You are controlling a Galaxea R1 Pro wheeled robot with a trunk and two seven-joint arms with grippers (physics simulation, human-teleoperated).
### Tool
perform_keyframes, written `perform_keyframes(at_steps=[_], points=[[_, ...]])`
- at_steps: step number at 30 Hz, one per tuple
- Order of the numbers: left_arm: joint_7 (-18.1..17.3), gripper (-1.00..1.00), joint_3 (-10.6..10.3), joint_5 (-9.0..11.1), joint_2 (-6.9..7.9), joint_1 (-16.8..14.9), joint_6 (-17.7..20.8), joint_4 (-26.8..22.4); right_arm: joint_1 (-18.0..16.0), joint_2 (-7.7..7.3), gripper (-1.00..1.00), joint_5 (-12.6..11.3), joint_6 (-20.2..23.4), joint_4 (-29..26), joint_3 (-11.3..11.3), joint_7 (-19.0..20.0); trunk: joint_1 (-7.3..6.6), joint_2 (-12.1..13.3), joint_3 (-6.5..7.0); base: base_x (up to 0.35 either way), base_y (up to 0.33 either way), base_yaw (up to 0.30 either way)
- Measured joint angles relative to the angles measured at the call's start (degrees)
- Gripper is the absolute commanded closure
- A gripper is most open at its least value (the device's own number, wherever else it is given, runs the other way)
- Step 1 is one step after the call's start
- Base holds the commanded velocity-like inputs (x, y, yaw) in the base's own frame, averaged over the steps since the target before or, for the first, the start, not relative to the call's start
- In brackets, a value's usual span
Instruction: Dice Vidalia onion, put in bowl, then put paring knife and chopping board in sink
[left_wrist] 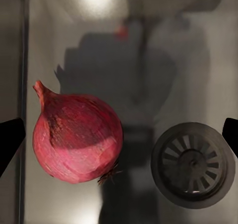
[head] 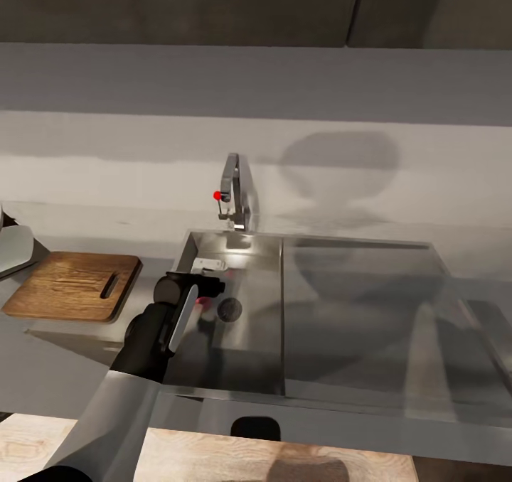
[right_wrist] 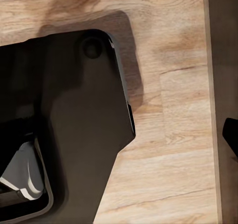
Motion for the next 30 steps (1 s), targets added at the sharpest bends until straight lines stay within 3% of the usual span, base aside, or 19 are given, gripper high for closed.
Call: perform_keyframes(at_steps=[30], points=[[0.01, -1.0, 0.0, -0.02, 0.07, 0.01, 0.0, 0.55, -0.01, 0.0, -1.0, 0.01, 0.0, 0.0, 0.03, 0.0, 0.0, 0.0, -1.74, 0.03, 0.0, 0.0]])
